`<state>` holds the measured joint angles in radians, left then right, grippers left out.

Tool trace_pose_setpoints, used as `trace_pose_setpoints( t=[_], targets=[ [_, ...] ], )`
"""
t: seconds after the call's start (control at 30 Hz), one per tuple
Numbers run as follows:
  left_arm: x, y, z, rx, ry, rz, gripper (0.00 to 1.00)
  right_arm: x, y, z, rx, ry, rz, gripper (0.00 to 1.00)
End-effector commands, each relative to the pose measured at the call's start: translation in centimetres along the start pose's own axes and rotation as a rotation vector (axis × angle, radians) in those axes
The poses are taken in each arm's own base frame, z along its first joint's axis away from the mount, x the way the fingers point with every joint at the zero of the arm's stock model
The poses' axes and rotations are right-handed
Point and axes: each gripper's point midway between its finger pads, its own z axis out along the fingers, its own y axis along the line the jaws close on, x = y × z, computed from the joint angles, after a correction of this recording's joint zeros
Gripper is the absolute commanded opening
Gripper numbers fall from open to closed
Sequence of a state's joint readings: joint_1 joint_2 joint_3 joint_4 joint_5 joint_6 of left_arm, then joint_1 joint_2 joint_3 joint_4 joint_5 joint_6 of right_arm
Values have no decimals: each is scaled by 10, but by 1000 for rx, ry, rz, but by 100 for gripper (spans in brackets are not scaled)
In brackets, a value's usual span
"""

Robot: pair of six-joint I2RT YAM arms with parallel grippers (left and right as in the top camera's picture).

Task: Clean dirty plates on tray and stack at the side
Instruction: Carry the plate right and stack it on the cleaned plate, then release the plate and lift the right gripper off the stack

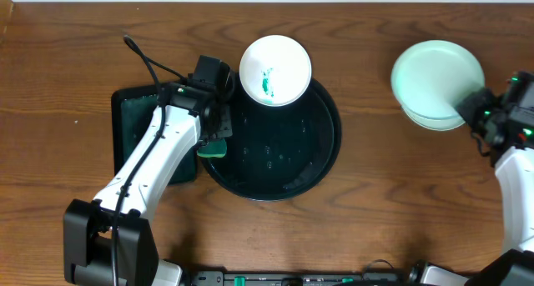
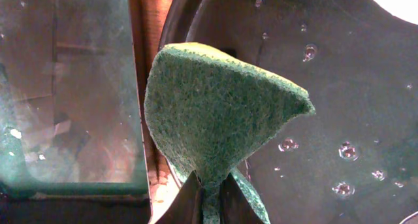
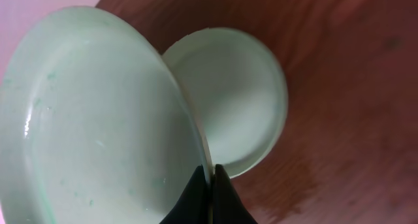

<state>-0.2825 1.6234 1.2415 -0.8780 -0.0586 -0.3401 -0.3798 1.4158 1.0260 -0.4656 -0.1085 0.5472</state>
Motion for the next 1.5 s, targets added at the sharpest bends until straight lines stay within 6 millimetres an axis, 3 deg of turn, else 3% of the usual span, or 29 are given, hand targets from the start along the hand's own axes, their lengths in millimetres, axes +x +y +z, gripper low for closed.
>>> trace_pose_setpoints(
  t=[0.0,0.23,0.53,0.67,0.77,0.8,0.83,0.97,1.17,1.23,1.33,1.4,1.47],
  targets=[
    [-7,-1,-3,0,-16,1,7,2,-15,18,25,44,3,1],
    [-6,0,-3,-2,-11,2,7,17,-56,73,111,130,65,1],
    [-5,0,-3,-3,-6,2,7,18,-75,100,131,134,86,5],
    [-5,0,-3,-4,-6,2,7,19,-76,105,131,136,76,16],
    [-5,0,-3,-4,-6,2,7,15,-75,105,122,123,59,31],
    [-5,0,-3,-4,-6,3,7,13,-72,105,110,118,46,42],
    [-5,0,-3,-4,-6,2,7,10,-67,105,89,116,22,46],
    [-5,0,-3,-4,-6,3,7,-16,-37,95,-7,91,-62,51],
    [-5,0,-3,-4,-6,3,7,-61,18,53,-72,62,-242,57],
    [-5,0,-3,-4,-6,3,7,-57,47,37,-158,107,-372,50],
    [-5,0,-3,-4,-6,3,7,-28,90,16,-335,201,-584,53],
    [-5,0,-3,-4,-6,3,7,-7,98,13,-332,257,-636,59],
    [-5,0,-3,-4,-7,3,7,12,88,17,-233,327,-604,52]
  ],
)
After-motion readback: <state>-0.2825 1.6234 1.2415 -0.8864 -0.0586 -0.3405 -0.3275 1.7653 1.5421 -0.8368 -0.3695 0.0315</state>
